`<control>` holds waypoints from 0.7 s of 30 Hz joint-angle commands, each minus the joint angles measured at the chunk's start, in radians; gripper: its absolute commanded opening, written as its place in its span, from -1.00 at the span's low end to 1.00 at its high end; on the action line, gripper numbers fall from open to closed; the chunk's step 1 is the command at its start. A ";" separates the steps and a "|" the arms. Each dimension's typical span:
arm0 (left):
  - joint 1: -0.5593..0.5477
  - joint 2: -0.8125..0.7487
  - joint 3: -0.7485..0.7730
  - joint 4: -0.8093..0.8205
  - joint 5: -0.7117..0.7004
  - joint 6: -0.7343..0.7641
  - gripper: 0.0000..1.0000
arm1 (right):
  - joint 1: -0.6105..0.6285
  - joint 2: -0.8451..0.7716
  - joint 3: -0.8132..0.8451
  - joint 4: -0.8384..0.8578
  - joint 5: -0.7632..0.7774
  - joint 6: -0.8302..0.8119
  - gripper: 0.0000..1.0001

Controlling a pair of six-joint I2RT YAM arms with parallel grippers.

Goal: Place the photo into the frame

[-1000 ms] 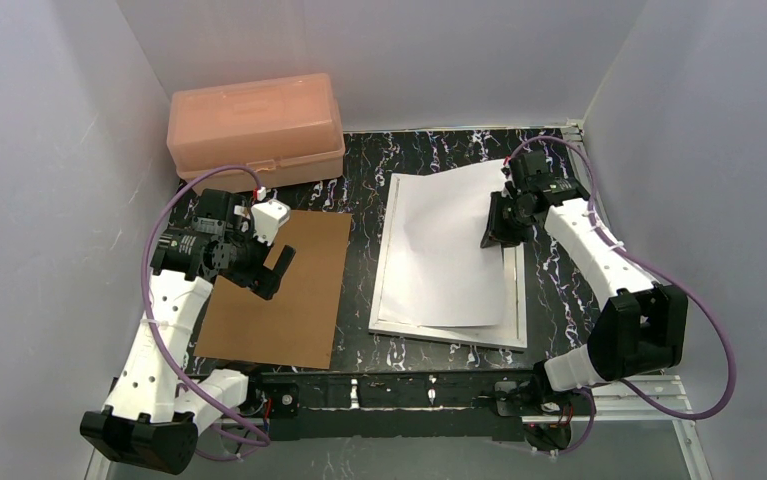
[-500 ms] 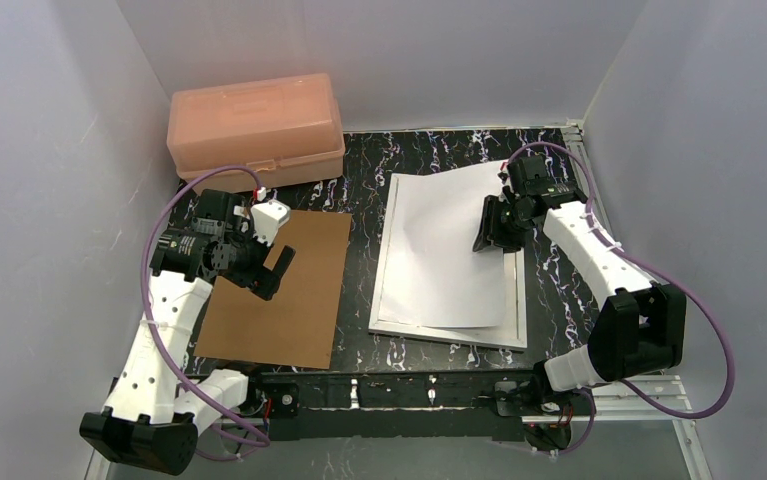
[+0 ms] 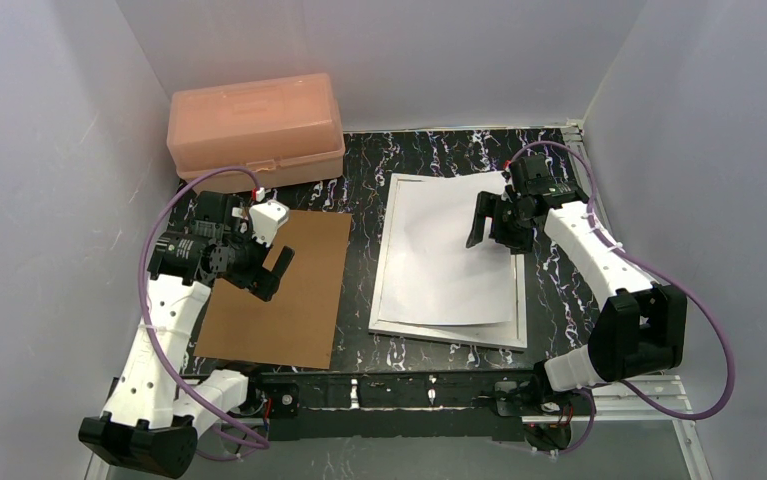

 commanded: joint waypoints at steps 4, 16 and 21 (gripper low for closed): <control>0.006 -0.026 -0.006 -0.023 0.007 0.015 0.97 | -0.006 -0.009 0.005 -0.002 0.024 -0.015 0.72; 0.006 -0.018 -0.001 -0.022 0.020 0.008 0.97 | -0.006 0.055 0.012 -0.034 0.086 -0.067 0.97; 0.006 -0.020 0.001 -0.021 0.016 0.010 0.97 | -0.006 0.061 0.004 -0.036 0.121 -0.085 0.97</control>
